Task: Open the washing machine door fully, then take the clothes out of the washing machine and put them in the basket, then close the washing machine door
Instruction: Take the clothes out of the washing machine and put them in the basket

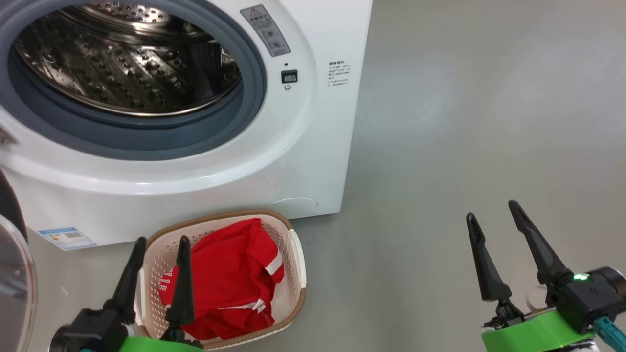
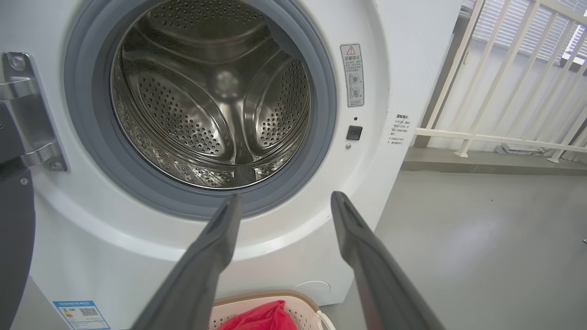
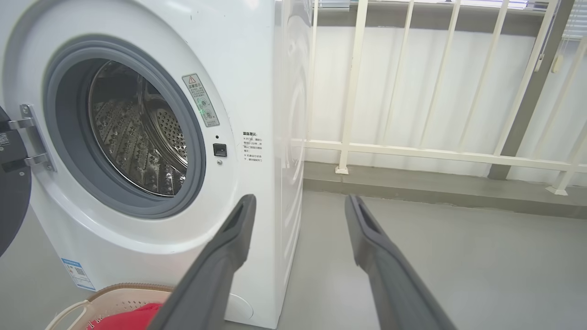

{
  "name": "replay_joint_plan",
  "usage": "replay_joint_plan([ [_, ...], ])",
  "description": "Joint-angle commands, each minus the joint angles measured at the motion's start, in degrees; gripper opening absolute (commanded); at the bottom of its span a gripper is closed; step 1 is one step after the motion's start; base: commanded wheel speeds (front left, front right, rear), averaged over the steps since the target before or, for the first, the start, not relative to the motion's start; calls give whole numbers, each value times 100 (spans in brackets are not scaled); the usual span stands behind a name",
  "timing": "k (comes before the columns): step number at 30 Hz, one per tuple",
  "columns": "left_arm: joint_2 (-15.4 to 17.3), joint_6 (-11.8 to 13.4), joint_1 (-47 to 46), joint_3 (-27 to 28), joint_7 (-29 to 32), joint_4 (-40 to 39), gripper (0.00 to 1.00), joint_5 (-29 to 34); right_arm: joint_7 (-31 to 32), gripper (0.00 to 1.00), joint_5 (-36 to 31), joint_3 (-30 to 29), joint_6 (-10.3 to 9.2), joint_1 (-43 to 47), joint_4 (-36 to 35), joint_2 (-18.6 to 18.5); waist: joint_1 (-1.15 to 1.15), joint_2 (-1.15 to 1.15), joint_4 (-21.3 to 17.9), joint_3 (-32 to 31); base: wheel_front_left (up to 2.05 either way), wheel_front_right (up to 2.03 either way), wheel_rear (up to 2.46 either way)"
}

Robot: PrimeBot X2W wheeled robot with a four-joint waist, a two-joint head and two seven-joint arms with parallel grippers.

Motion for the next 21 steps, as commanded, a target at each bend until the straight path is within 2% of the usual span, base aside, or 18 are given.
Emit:
replay_joint_plan([
  [1,122,68,-10,180,-40,-224,100,51,-2,100,-58,69,35,36,-162,-25,0,0,-3,-48,0,0,0],
  [21,256,385,863,33,32,-967,100,362,-4,100,-14,-178,35,621,-389,-25,0,0,21,-619,0,0,0],
])
